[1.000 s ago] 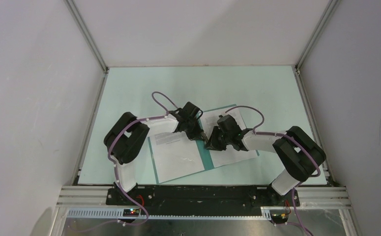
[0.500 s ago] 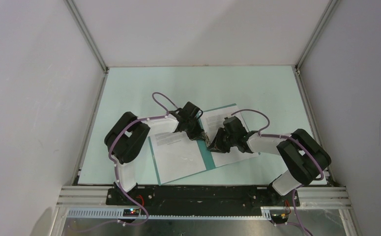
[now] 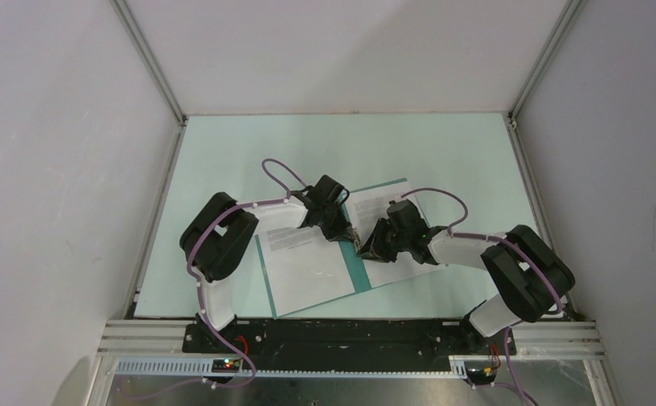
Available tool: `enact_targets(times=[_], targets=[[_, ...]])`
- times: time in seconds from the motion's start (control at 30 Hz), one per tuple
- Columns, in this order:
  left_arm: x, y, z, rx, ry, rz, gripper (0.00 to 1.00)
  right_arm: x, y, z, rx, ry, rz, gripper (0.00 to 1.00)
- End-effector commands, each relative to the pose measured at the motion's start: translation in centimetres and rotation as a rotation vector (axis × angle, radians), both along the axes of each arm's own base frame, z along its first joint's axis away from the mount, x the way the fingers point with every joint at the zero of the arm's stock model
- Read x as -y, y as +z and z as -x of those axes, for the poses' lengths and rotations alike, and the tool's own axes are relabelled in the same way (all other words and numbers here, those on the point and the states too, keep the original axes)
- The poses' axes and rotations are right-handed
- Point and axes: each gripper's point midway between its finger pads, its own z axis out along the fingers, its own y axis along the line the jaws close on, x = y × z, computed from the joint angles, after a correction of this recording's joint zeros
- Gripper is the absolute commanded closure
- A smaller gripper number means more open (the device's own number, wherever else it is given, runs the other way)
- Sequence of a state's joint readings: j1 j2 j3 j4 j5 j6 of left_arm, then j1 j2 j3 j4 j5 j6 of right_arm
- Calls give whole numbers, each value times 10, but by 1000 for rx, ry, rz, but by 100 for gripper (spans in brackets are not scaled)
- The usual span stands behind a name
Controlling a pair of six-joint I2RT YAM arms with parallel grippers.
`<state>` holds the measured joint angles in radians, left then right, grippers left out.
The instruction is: Put the files into the folder
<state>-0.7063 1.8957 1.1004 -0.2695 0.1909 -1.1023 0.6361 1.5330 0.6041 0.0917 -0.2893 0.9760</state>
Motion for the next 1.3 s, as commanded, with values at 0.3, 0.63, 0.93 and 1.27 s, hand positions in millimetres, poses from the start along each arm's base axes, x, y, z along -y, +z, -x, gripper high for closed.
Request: enact_targets(times=[0.3, 0.63, 0.93, 1.27], targets=[[-81, -83, 51, -180, 11, -370, 100, -3, 15, -15, 70, -41, -33, 74], [-81, -84, 52, -184, 9, -370, 100, -7, 5, -19, 70, -46, 3, 76], [-81, -85, 52, -188, 10, -371, 100, 0, 0, -22, 81, -68, 76, 83], [-83, -87, 53, -193, 12, -376, 100, 15, -20, -9, 44, -56, 233, 94]])
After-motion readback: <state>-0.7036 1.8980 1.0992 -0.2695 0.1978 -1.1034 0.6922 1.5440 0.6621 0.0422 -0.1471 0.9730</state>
